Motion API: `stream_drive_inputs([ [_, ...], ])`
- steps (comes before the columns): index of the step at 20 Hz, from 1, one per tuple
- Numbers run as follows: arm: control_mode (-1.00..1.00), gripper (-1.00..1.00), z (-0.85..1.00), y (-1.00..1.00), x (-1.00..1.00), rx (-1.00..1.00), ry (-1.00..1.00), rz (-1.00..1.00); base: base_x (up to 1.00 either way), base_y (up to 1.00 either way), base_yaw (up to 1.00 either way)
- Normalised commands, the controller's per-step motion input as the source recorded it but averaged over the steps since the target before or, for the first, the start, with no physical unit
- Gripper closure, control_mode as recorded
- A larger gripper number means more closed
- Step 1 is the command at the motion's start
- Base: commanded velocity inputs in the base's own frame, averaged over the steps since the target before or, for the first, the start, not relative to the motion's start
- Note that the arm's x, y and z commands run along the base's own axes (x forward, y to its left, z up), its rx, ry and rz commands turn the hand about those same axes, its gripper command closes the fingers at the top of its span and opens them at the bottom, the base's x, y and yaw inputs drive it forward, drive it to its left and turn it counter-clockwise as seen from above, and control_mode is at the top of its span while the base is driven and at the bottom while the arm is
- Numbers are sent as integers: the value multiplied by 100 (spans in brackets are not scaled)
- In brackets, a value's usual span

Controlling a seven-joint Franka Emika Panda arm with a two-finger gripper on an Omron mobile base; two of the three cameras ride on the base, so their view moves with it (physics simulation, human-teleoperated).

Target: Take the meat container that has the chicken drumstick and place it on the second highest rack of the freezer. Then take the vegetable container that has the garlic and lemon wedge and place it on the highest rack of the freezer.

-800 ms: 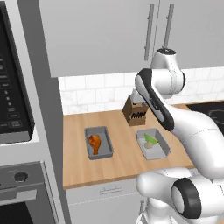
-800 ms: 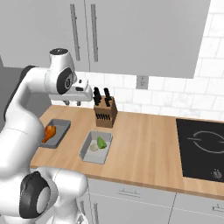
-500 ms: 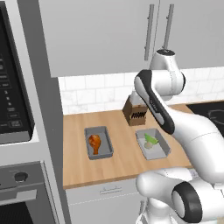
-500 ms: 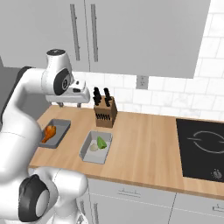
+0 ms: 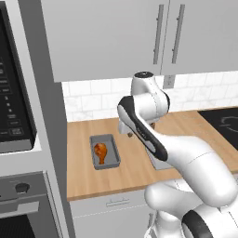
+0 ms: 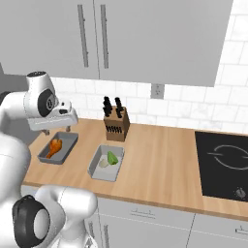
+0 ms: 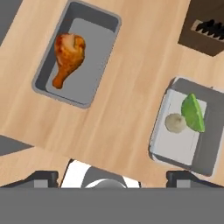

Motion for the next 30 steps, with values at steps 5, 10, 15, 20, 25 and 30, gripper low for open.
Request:
stream_drive_inputs([
  [5,-100,-100,0,43,27,-9,8,38,0,0,0],
  [10,-100,-100,-6,12,22,-6,19,20,0,0,0],
  [15,-100,-100,-38,18,2,-3,2,20,0,0,0],
  [20,-100,-100,-46,13,-3,0,-6,20,0,0,0],
  [25,-100,-100,-51,4,-37,-3,0,12,0,0,0],
  [30,-100,-100,-41,10,2,-1,0,0,0,0,0],
])
